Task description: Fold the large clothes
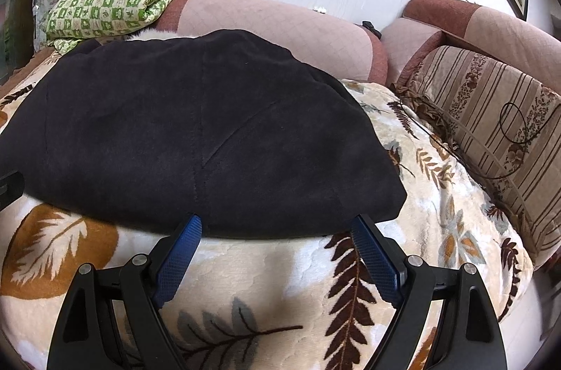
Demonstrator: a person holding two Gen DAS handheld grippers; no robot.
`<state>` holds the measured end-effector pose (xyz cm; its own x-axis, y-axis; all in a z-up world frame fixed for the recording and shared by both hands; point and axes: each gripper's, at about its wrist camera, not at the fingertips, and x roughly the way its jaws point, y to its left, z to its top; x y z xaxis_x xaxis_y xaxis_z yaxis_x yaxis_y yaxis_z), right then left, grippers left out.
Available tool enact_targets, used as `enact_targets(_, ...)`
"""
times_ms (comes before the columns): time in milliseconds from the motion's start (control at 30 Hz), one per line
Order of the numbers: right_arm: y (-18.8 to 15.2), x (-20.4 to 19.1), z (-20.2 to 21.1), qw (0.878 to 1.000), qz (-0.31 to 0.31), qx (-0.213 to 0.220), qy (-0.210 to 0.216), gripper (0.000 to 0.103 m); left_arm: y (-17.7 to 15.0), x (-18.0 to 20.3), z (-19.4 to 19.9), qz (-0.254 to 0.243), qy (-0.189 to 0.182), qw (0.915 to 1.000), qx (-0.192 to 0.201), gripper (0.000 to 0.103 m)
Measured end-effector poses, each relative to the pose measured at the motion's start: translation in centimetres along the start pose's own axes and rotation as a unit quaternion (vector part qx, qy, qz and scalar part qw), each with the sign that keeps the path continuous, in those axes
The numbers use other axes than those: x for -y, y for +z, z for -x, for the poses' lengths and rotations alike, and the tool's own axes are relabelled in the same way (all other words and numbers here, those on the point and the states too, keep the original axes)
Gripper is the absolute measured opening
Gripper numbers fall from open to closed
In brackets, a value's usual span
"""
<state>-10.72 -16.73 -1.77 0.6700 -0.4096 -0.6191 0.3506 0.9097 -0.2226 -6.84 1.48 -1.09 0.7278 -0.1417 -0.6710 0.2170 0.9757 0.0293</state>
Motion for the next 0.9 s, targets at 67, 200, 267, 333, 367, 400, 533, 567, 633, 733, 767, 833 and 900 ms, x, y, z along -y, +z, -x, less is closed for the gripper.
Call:
enact_targets(67, 0.1, 0.2, 0.1, 1.0, -0.002, 0.001, 0.001, 0.091, 0.0, 0.0, 0.2, 0.002, 0.003, 1.0, 0.005, 0.1)
enact_targets(200, 0.2, 0.5, 0.7, 1.0, -0.008, 0.01, 0.003, 0.091, 0.0, -0.2, 1.1, 0.004, 0.011, 0.9999, 0.012, 0.1)
enact_targets(267, 0.3, 0.9, 1.0, 1.0, -0.014, 0.012, 0.005, 0.091, 0.1, -0.1, 2.2, 0.002, 0.015, 0.9997, 0.021, 0.1)
enact_targets(333, 0.3, 1.2, 1.1, 1.0, -0.019, 0.012, 0.008, 0.091, 0.1, 0.1, 3.4, 0.001, 0.016, 0.9994, 0.03, 0.1)
enact_targets(367, 0.3, 1.3, 1.2, 1.0, -0.022, 0.013, 0.01, 0.092, 0.1, 0.2, 3.8, 0.0, 0.015, 0.9993, 0.033, 0.1)
enact_targets(400, 0.4, 1.5, 1.2, 1.0, -0.026, 0.013, 0.012, 0.092, 0.0, 0.3, 4.4, 0.0, 0.014, 0.9993, 0.036, 0.1)
enact_targets(533, 0.5, 2.1, 1.7, 0.999, -0.038, 0.016, 0.02, 0.092, -0.2, 0.4, 5.7, -0.001, 0.015, 0.9991, 0.039, 0.1)
enact_targets(567, 0.5, 2.2, 1.8, 0.999, -0.04, 0.018, 0.022, 0.092, -0.3, 0.4, 6.0, -0.001, 0.017, 0.9991, 0.039, 0.1)
enact_targets(633, 0.5, 2.3, 2.1, 0.999, -0.043, 0.021, 0.024, 0.092, -0.5, 0.4, 6.6, 0.001, 0.024, 0.999, 0.038, 0.1)
enact_targets(733, 0.5, 2.5, 2.5, 0.998, -0.047, 0.026, 0.026, 0.092, -0.6, 0.3, 7.3, -0.002, 0.036, 0.9986, 0.037, 0.1)
enact_targets(767, 0.5, 2.5, 2.6, 0.998, -0.048, 0.027, 0.027, 0.092, -0.7, 0.3, 7.5, -0.002, 0.039, 0.9985, 0.04, 0.1)
enact_targets(833, 0.5, 2.6, 2.8, 0.998, -0.05, 0.029, 0.027, 0.092, -0.7, 0.2, 8.0, -0.002, 0.044, 0.9981, 0.043, 0.1)
enact_targets(900, 0.4, 2.7, 2.9, 0.998, -0.053, 0.03, 0.027, 0.093, -0.7, 0.2, 8.3, -0.002, 0.046, 0.9979, 0.045, 0.1)
